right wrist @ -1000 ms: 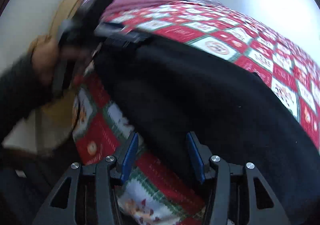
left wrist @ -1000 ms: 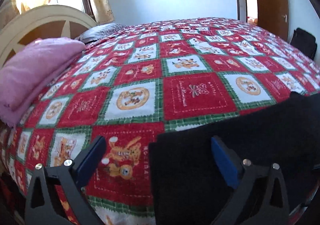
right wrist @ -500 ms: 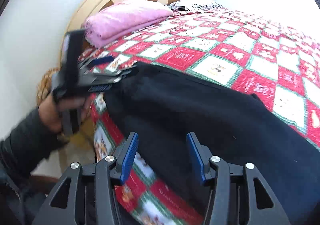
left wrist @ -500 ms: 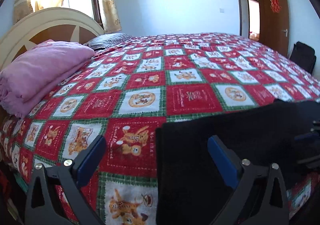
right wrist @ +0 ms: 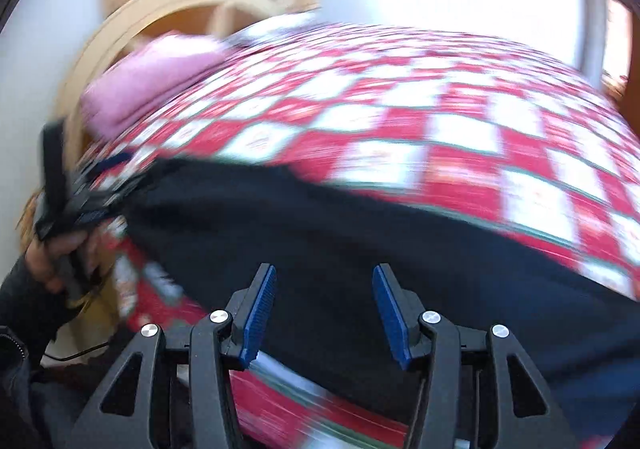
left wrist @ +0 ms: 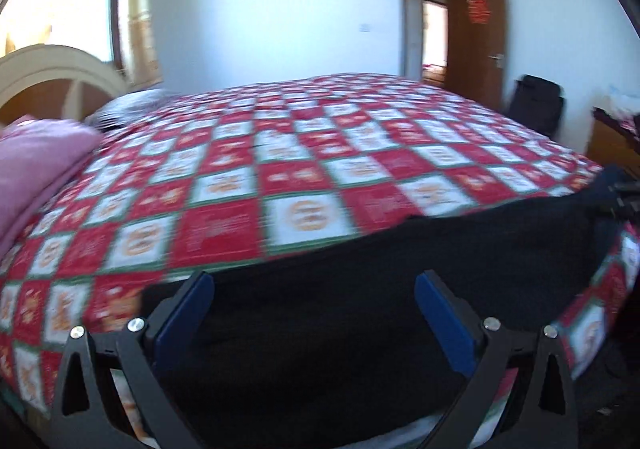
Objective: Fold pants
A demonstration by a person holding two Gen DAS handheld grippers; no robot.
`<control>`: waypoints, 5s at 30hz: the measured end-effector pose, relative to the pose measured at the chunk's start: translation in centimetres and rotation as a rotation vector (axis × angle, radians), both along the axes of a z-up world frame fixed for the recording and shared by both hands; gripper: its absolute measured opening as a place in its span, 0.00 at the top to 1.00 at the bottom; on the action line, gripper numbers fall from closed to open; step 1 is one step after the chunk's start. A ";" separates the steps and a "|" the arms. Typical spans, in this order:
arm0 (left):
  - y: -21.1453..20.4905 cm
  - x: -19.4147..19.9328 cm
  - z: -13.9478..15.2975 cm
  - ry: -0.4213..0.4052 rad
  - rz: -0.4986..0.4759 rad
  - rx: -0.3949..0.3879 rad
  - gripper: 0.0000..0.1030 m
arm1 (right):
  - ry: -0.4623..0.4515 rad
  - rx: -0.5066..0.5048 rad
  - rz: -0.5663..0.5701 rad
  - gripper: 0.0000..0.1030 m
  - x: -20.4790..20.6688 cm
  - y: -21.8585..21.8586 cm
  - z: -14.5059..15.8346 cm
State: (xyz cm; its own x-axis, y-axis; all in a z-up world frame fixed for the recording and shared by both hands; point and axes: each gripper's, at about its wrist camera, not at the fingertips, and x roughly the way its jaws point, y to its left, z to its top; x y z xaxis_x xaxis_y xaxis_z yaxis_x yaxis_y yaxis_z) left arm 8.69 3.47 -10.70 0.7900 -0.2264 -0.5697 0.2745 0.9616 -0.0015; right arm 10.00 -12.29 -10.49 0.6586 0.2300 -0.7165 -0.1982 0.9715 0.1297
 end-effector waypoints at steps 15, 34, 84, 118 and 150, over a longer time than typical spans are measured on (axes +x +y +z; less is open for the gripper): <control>-10.6 1.2 -3.7 0.108 -0.229 0.027 0.00 | 0.075 0.201 -0.717 0.49 -9.0 -35.7 3.8; -9.6 1.6 -5.2 0.124 -0.175 0.026 0.00 | 0.069 0.115 -0.616 0.97 -4.2 -35.0 6.7; -9.8 1.3 -5.4 0.092 -0.165 0.034 0.00 | 0.127 0.177 -0.801 0.54 -9.0 -41.4 4.3; -9.6 1.0 -5.8 0.062 -0.160 0.030 0.00 | -0.158 0.134 -0.466 0.94 -2.9 -35.9 15.0; -9.7 0.9 -5.9 0.047 -0.157 0.034 0.00 | 0.175 0.070 -0.505 0.98 -3.4 -36.3 3.6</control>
